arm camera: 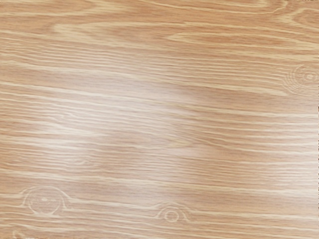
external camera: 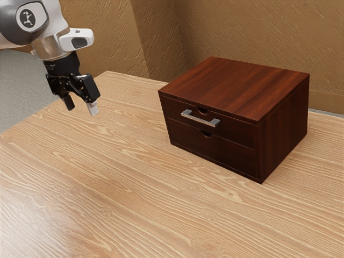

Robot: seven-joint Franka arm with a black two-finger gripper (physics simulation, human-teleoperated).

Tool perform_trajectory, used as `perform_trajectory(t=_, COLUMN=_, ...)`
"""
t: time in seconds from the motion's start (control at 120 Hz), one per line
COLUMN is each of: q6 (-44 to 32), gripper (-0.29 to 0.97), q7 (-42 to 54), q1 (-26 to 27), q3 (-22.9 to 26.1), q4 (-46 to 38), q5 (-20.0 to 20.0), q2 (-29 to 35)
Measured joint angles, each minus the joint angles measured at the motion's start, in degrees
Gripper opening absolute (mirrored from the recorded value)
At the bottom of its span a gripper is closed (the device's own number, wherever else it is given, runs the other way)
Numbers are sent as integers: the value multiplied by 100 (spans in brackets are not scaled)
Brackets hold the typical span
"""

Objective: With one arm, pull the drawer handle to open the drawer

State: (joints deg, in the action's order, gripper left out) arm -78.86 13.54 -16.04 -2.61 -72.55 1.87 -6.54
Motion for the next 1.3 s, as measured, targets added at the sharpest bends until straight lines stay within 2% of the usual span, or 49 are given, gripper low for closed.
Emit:
perform_trajectory(t=0.167, q6=1, gripper=68, q7=-91, q1=-9, q3=-25, q4=24, q5=43, q2=20)
perform_trajectory(t=0.25, q6=-10, gripper=68, q7=263, q1=-70, q3=127, q4=691, q5=67, q2=202)
perform_trajectory(t=0.317, q6=-110, gripper=68, q7=957, q1=-163, q3=529, q4=1030, q5=180, q2=284)
perform_trajectory(t=0.4, q6=-199, gripper=68, q7=2105, q1=110, q3=733, q4=1113, q5=364, q2=319)
perform_trajectory(t=0.483, q6=-202, gripper=68, q7=3166, q1=324, q3=751, q4=1102, q5=590, q2=308)
perform_trajectory(t=0.592, q6=-182, gripper=68, q7=4222, q1=224, q3=712, q4=1031, q5=859, q2=264)
perform_trajectory(t=0.733, q6=-378, gripper=68, q7=5207, q1=8, q3=691, q4=863, q5=866, q2=-134)
perform_trajectory(t=0.783, q6=-606, gripper=68, q7=5529, q1=31, q3=696, q4=440, q5=832, q2=41)
perform_trajectory(t=0.85, q6=-1132, gripper=68, q7=5937, q1=63, q3=694, q4=-612, q5=803, q2=645)
perform_trajectory(t=0.933, q6=-1803, gripper=68, q7=6420, q1=119, q3=701, q4=-1428, q5=780, q2=1101)
perform_trajectory(t=1.192, q6=-3174, gripper=68, q7=7592, q1=46, q3=952, q4=-1827, q5=754, q2=1064)
perform_trajectory(t=1.3, q6=-3760, gripper=62, q7=7909, q1=81, q3=1069, q4=-2250, q5=761, q2=991)
